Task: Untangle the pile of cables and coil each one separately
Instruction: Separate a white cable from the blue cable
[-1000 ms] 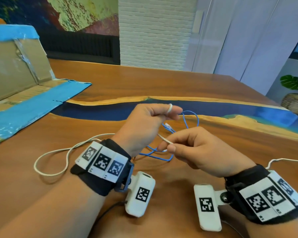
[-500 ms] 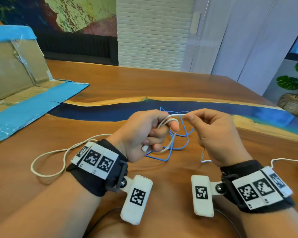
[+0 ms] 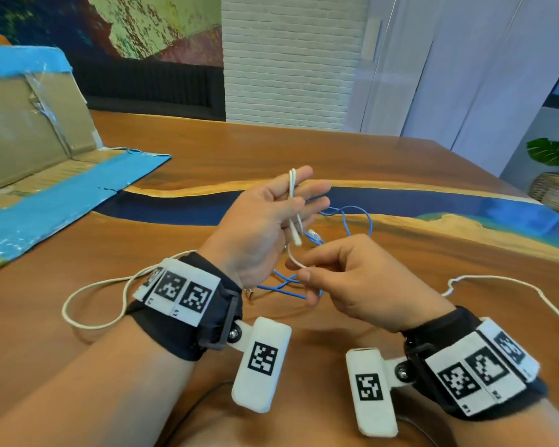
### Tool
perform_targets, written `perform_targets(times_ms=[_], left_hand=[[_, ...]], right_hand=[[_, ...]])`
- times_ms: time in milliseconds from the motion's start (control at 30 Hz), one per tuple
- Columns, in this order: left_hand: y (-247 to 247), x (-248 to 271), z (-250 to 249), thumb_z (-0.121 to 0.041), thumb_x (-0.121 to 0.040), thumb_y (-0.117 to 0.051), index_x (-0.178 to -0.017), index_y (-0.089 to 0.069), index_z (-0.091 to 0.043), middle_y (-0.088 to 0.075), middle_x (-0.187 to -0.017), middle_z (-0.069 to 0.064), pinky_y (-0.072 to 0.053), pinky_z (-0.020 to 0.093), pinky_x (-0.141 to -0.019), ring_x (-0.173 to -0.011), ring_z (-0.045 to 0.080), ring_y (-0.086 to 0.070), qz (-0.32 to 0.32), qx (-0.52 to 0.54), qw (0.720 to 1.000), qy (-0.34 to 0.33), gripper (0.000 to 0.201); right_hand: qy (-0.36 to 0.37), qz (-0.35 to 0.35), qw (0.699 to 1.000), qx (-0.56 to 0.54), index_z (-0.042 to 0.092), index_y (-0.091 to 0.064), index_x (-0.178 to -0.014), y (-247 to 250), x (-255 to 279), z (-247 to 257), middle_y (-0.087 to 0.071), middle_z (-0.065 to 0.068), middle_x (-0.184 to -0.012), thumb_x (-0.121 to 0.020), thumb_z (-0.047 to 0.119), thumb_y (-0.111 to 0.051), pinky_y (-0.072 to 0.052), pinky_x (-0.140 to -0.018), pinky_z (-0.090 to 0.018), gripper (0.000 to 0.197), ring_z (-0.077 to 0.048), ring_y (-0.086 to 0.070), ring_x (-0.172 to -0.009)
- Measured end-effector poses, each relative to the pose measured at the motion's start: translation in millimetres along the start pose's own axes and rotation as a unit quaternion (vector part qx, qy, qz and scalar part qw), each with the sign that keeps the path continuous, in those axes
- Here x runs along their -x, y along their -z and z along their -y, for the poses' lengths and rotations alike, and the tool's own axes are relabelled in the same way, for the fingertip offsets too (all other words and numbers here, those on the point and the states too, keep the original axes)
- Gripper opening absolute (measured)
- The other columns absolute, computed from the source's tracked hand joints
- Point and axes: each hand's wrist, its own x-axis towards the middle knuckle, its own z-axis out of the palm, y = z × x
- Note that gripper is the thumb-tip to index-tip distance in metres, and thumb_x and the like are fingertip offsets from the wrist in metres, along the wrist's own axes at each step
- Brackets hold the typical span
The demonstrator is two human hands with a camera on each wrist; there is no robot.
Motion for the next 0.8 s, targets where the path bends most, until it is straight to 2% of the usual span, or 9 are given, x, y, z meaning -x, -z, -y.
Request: perform_targets(times_ms=[67,133,200,267,367,467,567,700,800], left_hand=[[1,0,1,0.013,-0.102,-0.038,-0.135,-0.059,-0.008,-0.074,-0.112,0.011,-0.056,0.031,-0.098,-0.105,0.022,-0.073,0.009,-0.069,0.998,-0.013,0.044],[-2,2,4,0.016,-0.099,-0.038,-0.131,-0.063,-0.007,-0.073,-0.096,0.008,-0.059,0.024,-0.075,-0.080,0.015,-0.071,0.021,-0.173,0.985,-0.018,0.047],[-4,5,7,0.015,-0.098,-0.040,-0.126,-0.067,-0.009,-0.068,-0.081,0.003,-0.047,0.022,-0.055,-0.060,0.012,-0.059,0.047,-0.263,0.964,-0.002,0.045],[-6,9,6,0.011,-0.096,-0.040,-0.102,-0.072,-0.008,-0.062,-0.069,0.002,-0.046,0.027,-0.057,-0.049,0.014,-0.044,0.100,-0.281,0.954,0.032,0.038],[-6,13,1,-0.011,-0.091,-0.041,-0.070,-0.060,-0.008,-0.048,-0.057,0.003,-0.041,0.033,-0.055,-0.045,0.016,-0.021,0.155,-0.209,0.961,0.090,0.028],[-4,13,-1,-0.029,-0.102,-0.041,-0.074,-0.056,-0.012,-0.025,-0.056,0.001,-0.029,0.029,-0.048,-0.047,0.015,-0.011,0.133,-0.194,0.964,0.122,0.036],[-2,12,-2,-0.034,-0.108,-0.041,-0.071,-0.056,-0.010,-0.016,-0.055,0.000,-0.024,0.026,-0.044,-0.044,0.013,-0.012,0.114,-0.238,0.957,0.121,0.046],[0,12,-7,-0.029,-0.109,-0.038,-0.076,-0.054,-0.011,-0.014,-0.059,-0.001,-0.023,0.026,-0.045,-0.046,0.013,-0.009,0.123,-0.171,0.971,0.111,0.040],[0,10,-7,-0.023,-0.108,-0.037,-0.096,-0.065,-0.005,-0.020,-0.061,-0.002,-0.031,0.023,-0.046,-0.046,0.010,-0.014,0.126,-0.058,0.986,0.089,0.034]], right_hand=[[0.010,-0.010,1.000,-0.003,0.005,-0.077,-0.087,2,2,2,-0.063,-0.005,-0.057,-0.096,0.017,-0.069,-0.031,-0.043,-0.010,0.016,-0.002,-0.039,-0.036],[0.035,-0.055,0.998,-0.012,-0.003,-0.073,-0.080,6,3,4,-0.056,0.000,-0.048,-0.093,0.012,-0.071,-0.035,-0.049,-0.005,0.021,0.001,-0.045,-0.038],[0.066,-0.113,0.991,-0.032,-0.006,-0.072,-0.078,14,3,4,-0.053,0.004,-0.045,-0.093,0.006,-0.070,-0.035,-0.050,-0.005,0.019,0.001,-0.043,-0.039],[0.093,-0.166,0.980,-0.058,-0.003,-0.072,-0.075,23,2,0,-0.052,0.006,-0.045,-0.091,0.005,-0.070,-0.031,-0.046,-0.007,0.018,-0.002,-0.036,-0.040],[0.112,-0.217,0.967,-0.073,0.003,-0.075,-0.076,29,1,-6,-0.049,0.008,-0.046,-0.085,0.010,-0.077,-0.031,-0.046,-0.012,0.012,-0.005,-0.036,-0.044],[0.137,-0.221,0.964,-0.062,0.006,-0.077,-0.075,23,-2,-7,-0.064,0.001,-0.055,-0.084,0.009,-0.079,-0.041,-0.053,-0.017,0.010,-0.010,-0.050,-0.051],[0.167,-0.232,0.957,-0.041,0.007,-0.076,-0.075,17,-4,-6,-0.075,-0.003,-0.068,-0.085,0.007,-0.078,-0.053,-0.066,-0.023,0.011,-0.013,-0.067,-0.065],[0.138,-0.292,0.943,-0.078,0.008,-0.078,-0.086,25,-6,-10,-0.067,0.003,-0.060,-0.089,0.007,-0.074,-0.040,-0.050,-0.012,0.005,-0.002,-0.052,-0.047],[0.086,-0.246,0.963,-0.062,0.019,-0.078,-0.103,27,-7,-15,-0.069,-0.001,-0.067,-0.098,0.007,-0.062,-0.037,-0.043,-0.016,0.021,-0.007,-0.045,-0.044]])
